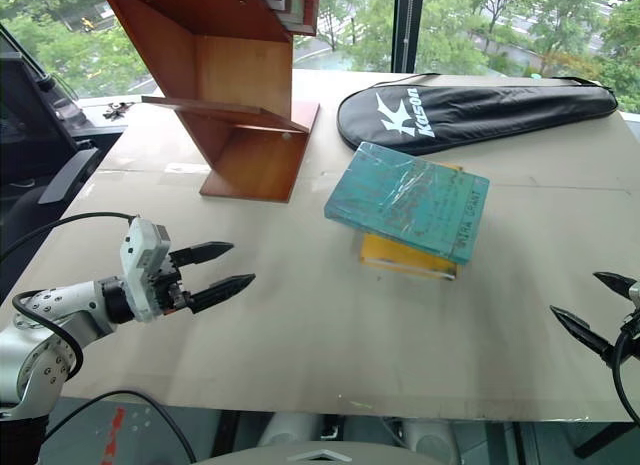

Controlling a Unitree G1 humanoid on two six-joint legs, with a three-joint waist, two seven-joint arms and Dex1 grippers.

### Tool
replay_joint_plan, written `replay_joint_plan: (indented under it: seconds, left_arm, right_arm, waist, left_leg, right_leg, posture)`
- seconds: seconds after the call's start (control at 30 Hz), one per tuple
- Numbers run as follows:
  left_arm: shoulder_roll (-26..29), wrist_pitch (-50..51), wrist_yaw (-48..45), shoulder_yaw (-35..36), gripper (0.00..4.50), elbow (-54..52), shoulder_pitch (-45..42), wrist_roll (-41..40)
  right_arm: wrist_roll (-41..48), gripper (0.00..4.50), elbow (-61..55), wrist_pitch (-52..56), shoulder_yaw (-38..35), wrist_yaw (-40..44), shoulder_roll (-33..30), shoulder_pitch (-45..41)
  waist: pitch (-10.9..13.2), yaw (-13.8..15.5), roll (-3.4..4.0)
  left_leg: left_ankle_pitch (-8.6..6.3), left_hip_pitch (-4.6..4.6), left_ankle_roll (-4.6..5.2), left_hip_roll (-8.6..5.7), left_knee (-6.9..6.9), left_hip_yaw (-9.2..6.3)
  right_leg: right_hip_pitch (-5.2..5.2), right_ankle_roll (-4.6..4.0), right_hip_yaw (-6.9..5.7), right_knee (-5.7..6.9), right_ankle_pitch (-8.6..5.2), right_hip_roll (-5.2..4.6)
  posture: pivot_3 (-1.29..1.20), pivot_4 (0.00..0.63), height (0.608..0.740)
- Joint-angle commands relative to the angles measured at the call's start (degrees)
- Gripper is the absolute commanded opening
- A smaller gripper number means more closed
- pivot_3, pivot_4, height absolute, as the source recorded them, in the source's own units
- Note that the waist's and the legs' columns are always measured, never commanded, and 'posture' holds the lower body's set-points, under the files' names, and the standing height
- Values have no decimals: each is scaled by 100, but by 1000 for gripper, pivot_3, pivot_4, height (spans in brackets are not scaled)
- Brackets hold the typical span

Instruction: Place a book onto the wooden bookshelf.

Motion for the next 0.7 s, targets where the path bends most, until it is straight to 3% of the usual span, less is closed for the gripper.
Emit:
replay_joint_plan:
  seconds: [0.03,0.33,0.47,0.67,0.7]
  left_arm:
    - [23,22,-4,87,4500,-94,-165,-157]
    - [-140,122,115,-227,4500,-504,-822,-462]
    - [-136,-66,-108,-317,4500,-889,-886,-583]
    - [-61,-102,-212,-221,4500,-1185,-727,-713]
    - [-48,-106,-216,-196,4500,-1199,-676,-709]
  right_arm:
    - [-65,4421,-60,-188,5,-177,52,-227]
    - [450,4421,-990,1167,612,-1099,-122,-1238]
    - [577,3121,-890,2071,1200,-1640,-344,-2141]
    - [-73,67,-340,2720,2698,-2192,-553,-3656]
    - [-223,67,-170,2789,2970,-2266,-543,-3940]
  waist:
    - [0,0,0]
    - [-2,-2,6]
    - [-1,-16,4]
    - [0,-19,8]
    - [0,-16,8]
  left_leg:
    - [0,0,0,0,0,0]
    - [2,-1,-2,-1,1,0]
    - [2,-5,-2,-4,4,0]
    - [4,-5,-6,-4,2,0]
    - [4,-8,-6,-5,2,0]
  right_leg:
    - [0,0,0,0,0,0]
    - [-1,6,-4,6,5,2]
    - [-1,7,-4,0,6,2]
    - [-9,5,-4,5,5,7]
    - [-10,6,-4,4,5,8]
  posture:
    - [0,150,740]
    - [0,150,740]
    - [0,150,740]
    - [0,150,740]
    - [0,150,740]
